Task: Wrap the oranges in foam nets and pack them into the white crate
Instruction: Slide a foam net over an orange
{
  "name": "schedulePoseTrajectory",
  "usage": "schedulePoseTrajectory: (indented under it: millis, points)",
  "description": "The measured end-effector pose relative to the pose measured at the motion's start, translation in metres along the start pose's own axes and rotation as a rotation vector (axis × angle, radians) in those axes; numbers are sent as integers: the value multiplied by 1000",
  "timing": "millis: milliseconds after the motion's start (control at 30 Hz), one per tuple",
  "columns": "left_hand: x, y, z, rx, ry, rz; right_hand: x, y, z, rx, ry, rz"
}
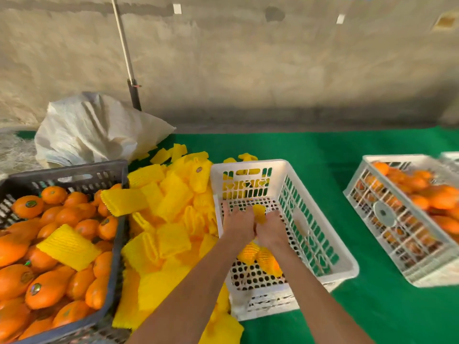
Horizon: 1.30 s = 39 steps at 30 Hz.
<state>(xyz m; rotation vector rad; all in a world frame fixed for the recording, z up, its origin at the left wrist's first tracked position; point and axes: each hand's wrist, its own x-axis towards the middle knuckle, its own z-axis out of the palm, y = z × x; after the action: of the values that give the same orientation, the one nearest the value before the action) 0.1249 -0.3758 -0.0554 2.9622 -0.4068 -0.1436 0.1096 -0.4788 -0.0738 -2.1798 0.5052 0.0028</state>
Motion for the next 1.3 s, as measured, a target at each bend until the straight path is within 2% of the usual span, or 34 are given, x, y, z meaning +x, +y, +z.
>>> schedulePoseTrajectory:
  millis: [100, 200, 267, 333, 400, 467, 533, 767, 967, 1100, 1300]
  points:
    - [5, 8, 21, 152, -151, 44, 9, 19, 3, -137, -97, 50]
    - [5, 8, 38, 169, -241, 31, 10, 33, 9, -225, -200, 65]
    - [6, 6, 43, 170, -234, 34, 9, 36, 10, -278, -207, 50]
    - [7, 5, 38, 164, -214, 52, 8, 28, 7, -436, -129, -6]
    - [7, 0, 25, 109, -174, 65, 7, 13, 5, -486, 6, -115]
    - [5, -11, 3, -7, -75, 67, 3, -7, 7, -331, 89, -234]
    - [-2, -30, -18, -94, 31, 53, -4, -31, 12, -182, 94, -332]
    - [-71, -129, -67, -223, 273, -126, -49, -118, 75, -45, -51, -636]
    - [-146, -219, -86, -240, 400, -313, -111, -179, 161, 40, -164, -798]
    - [-191, -273, -91, -156, 413, -447, -150, -210, 210, 109, -295, -885]
    - [-228, -341, -88, -186, 404, -604, -176, -224, 264, -141, -425, -847]
